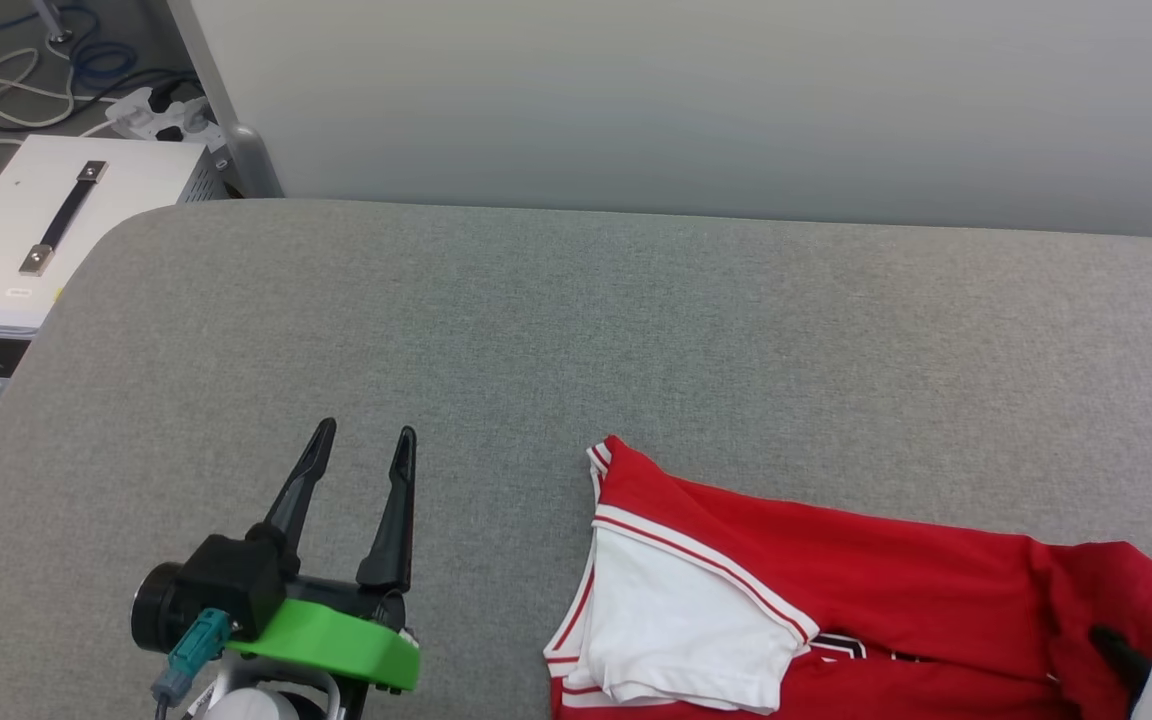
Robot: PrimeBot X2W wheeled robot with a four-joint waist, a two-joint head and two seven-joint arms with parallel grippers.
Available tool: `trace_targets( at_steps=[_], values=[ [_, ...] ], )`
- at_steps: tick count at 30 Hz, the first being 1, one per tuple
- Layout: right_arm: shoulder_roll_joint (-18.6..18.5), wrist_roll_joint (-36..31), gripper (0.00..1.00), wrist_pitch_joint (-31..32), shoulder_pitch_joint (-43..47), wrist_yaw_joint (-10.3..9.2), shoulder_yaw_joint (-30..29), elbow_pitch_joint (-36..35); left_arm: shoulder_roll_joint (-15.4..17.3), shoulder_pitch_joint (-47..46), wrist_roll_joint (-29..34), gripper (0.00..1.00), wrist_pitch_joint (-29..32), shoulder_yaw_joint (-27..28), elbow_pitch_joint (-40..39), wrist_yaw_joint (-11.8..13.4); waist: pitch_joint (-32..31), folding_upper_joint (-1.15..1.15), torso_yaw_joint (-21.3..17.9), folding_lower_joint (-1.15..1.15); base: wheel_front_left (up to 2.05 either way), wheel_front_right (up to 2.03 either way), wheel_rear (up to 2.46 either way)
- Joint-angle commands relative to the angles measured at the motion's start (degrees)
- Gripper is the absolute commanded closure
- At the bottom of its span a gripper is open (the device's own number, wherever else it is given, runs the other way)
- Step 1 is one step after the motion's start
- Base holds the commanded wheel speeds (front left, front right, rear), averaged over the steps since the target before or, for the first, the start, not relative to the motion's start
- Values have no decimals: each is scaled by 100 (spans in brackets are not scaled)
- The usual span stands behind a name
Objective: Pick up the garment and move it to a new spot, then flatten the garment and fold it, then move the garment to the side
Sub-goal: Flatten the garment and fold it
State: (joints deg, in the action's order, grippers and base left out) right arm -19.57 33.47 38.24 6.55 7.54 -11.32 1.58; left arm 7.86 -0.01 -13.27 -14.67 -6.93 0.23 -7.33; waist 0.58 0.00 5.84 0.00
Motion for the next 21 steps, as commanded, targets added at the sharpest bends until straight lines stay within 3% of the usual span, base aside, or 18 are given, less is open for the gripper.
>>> trace_targets(
  at_steps=[1, 13, 18, 21],
  values=[
    [136, 81, 100, 104, 78, -5, 28, -195, -46, 99, -41, 0, -33, 15, 11, -15, -19, 0, 10, 0, 0, 0, 0],
    [1421, 630, 100, 728, 87, -5, 532, -1213, -107, 100, -93, 0, -33, 125, -1, -15, -25, 0, 138, 0, 0, 0, 0],
    [1650, 1029, 100, 606, -100, -5, 971, -1208, -79, 64, -122, 0, -33, 171, -11, -15, 13, 0, 194, 0, 0, 0, 0],
    [1665, 1595, 100, 172, -289, -5, 1317, -935, -63, 46, -132, 0, -33, 162, 0, -15, 18, 0, 244, 0, 0, 0, 0]
  ],
)
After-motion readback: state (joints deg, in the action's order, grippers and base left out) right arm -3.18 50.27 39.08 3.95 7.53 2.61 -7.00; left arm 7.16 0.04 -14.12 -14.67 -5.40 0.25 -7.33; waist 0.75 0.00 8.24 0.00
